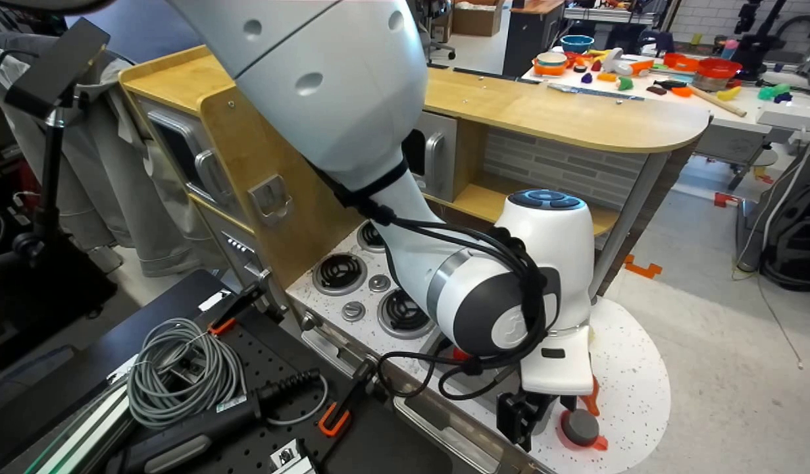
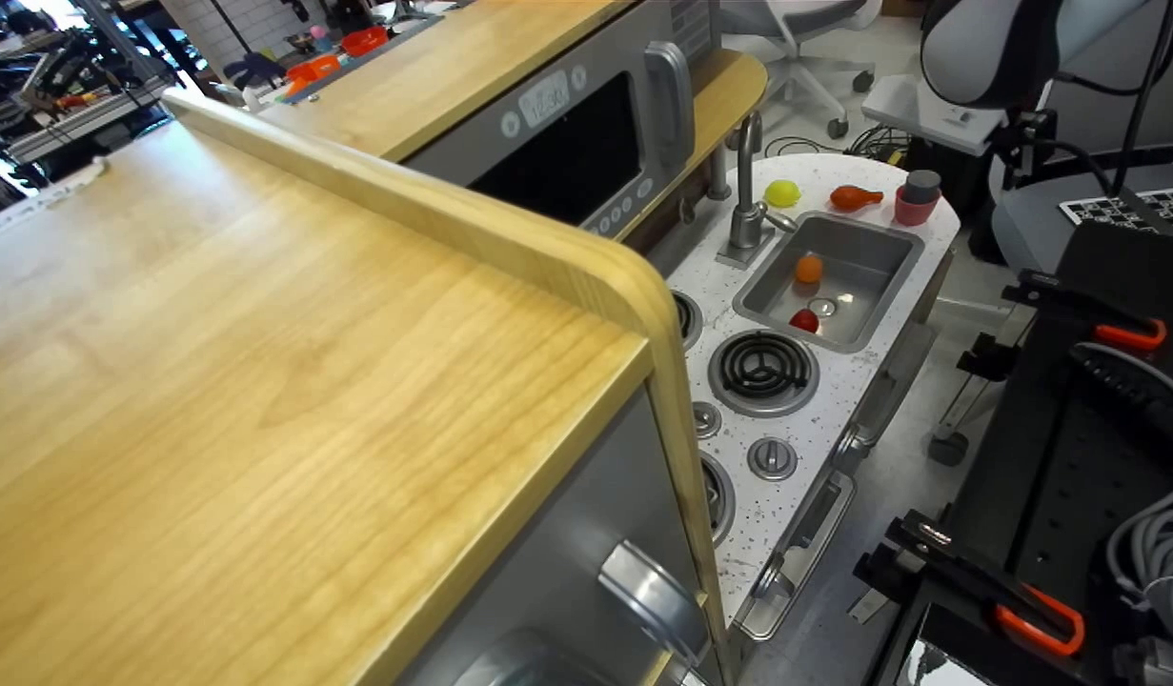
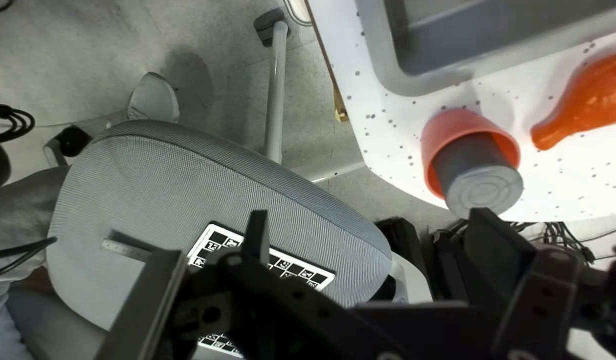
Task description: Remove the grey object from the orange cup on the right side of the countertop
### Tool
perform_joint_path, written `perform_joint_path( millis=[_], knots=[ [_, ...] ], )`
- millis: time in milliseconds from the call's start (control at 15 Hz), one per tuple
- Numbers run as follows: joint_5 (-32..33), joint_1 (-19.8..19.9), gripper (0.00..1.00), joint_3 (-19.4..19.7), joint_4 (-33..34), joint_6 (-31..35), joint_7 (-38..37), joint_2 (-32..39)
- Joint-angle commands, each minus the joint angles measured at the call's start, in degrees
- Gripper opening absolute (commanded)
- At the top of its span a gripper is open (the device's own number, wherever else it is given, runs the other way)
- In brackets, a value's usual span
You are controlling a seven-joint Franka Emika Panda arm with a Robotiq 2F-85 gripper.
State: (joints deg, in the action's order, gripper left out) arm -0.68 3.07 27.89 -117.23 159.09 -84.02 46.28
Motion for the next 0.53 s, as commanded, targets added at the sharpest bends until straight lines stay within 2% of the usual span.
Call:
perform_joint_path(
  millis=[0,267,467],
  knots=[
    [-1.62,-0.09,1.00,0.65,5.64,-3.28,-1.70,3.46],
    [-1.56,0.88,1.00,-0.19,8.91,-5.12,-2.33,5.20],
    [-1.90,-0.26,1.00,1.97,11.51,-3.14,-7.45,7.83]
  ],
)
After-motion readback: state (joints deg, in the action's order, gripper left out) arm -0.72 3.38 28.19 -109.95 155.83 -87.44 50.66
